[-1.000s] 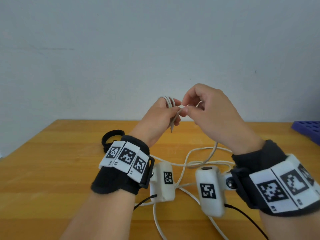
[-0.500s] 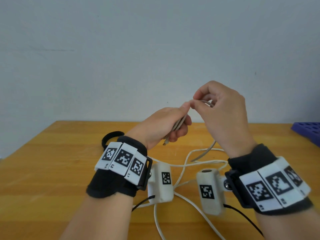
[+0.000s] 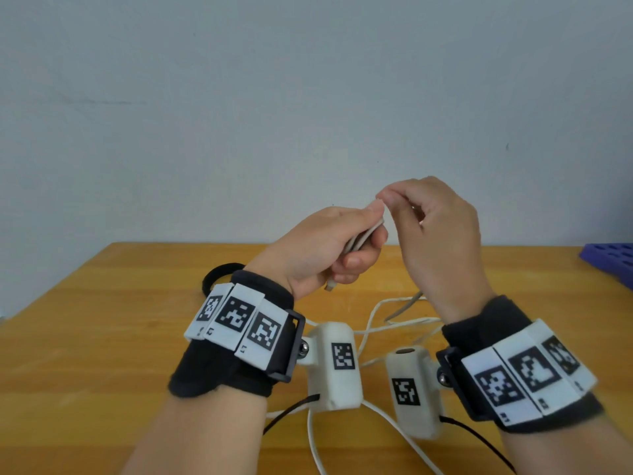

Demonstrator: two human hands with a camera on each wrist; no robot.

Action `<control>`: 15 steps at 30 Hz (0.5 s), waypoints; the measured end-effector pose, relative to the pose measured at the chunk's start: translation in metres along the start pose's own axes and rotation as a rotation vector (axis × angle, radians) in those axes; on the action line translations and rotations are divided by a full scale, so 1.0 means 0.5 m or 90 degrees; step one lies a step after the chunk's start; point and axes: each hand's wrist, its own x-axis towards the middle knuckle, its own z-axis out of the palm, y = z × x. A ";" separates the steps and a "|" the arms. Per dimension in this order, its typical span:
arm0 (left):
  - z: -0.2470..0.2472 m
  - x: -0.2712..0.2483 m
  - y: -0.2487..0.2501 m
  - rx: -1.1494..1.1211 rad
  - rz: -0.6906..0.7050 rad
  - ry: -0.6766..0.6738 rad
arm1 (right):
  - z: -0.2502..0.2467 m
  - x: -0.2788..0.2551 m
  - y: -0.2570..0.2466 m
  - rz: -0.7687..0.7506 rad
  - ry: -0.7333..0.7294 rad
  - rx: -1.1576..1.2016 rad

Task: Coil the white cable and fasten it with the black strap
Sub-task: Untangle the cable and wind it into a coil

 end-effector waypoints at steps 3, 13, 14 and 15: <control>0.002 0.002 0.006 -0.049 0.023 -0.007 | 0.007 -0.002 0.006 -0.019 0.005 0.004; 0.006 0.006 0.016 -0.156 0.062 -0.002 | 0.009 0.000 0.015 0.119 -0.152 0.070; 0.006 0.006 0.018 -0.177 0.067 0.001 | 0.010 0.000 0.014 0.166 -0.175 0.108; 0.006 0.006 0.020 -0.195 0.071 0.004 | 0.011 0.000 0.015 0.199 -0.196 0.135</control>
